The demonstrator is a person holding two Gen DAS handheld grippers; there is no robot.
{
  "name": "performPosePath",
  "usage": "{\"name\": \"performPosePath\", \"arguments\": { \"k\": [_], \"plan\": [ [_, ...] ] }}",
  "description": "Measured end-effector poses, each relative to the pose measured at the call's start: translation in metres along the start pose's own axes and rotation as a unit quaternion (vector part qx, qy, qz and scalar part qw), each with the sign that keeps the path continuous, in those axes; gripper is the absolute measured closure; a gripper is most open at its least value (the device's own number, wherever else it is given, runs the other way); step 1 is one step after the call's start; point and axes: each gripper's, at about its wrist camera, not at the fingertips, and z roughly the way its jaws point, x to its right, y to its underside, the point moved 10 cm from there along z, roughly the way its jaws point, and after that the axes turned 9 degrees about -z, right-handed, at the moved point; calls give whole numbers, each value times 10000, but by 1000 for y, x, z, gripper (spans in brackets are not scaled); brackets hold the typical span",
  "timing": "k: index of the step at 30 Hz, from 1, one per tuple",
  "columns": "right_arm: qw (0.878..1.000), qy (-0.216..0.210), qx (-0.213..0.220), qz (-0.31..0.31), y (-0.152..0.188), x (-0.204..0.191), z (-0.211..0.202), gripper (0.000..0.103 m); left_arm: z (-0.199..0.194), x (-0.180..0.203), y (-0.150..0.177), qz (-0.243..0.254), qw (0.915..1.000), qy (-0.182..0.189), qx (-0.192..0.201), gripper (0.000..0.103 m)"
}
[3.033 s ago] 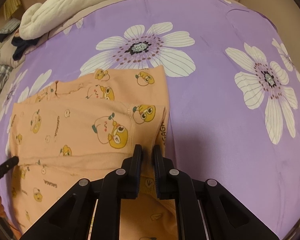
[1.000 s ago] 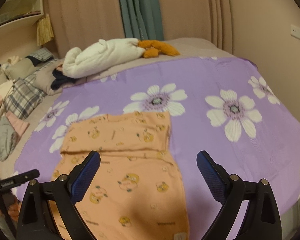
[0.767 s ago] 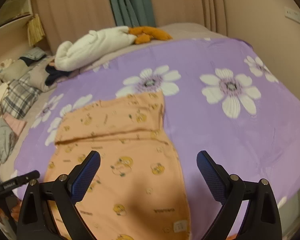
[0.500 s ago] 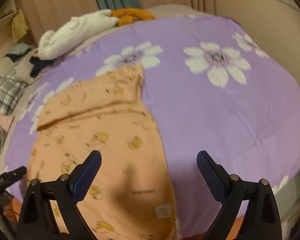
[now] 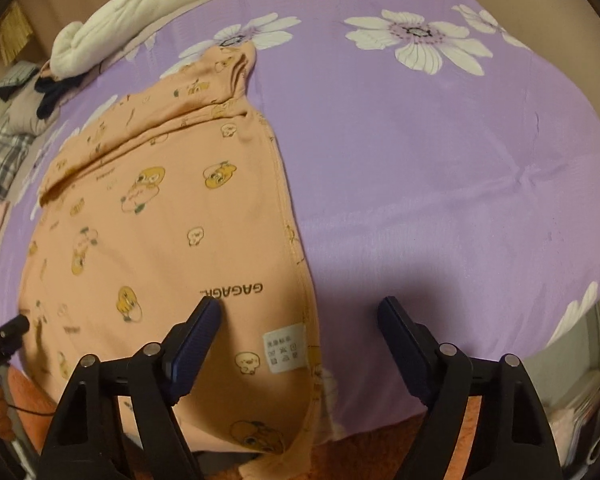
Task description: Fold small clothes
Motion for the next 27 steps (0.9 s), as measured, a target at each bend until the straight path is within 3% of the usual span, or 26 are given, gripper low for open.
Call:
{"name": "performPosePath", "arguments": {
  "k": [3, 4, 5, 7, 11, 17, 21, 24, 27],
  "plan": [
    [9999, -116, 56, -71, -1, -7, -2, 47, 4, 5, 1, -6, 10000, 20, 41, 68],
    [9997, -190, 73, -94, -2, -10, -2, 57, 6, 5, 0, -5, 10000, -14, 59, 86],
    [9995, -280, 88, -143, -3, -14, -2, 63, 7, 5, -2, -10, 10000, -3, 54, 94],
    [9987, -456, 81, -206, -4, -22, -2, 93, 7, 7, -5, -88, 9999, 82, 1, 95],
    [9968, -711, 222, -297, -17, -33, -14, 95, -14, 14, -18, 47, 9994, 190, 289, 97],
    [9896, -1077, 866, -407, -63, -45, -50, 96, -57, 15, -64, -27, 9938, 458, 1014, 98],
    [9854, -1122, 1222, -386, -97, -46, -59, 96, -69, 8, -96, -81, 9895, 339, 1401, 98],
    [9853, -954, 1360, -399, -120, -47, -51, 96, -65, 3, -114, -171, 9887, 296, 1462, 97],
    [9877, -976, 1196, -262, -130, -45, -29, 96, -49, -4, -126, -181, 9899, 164, 1396, 97]
  ]
}}
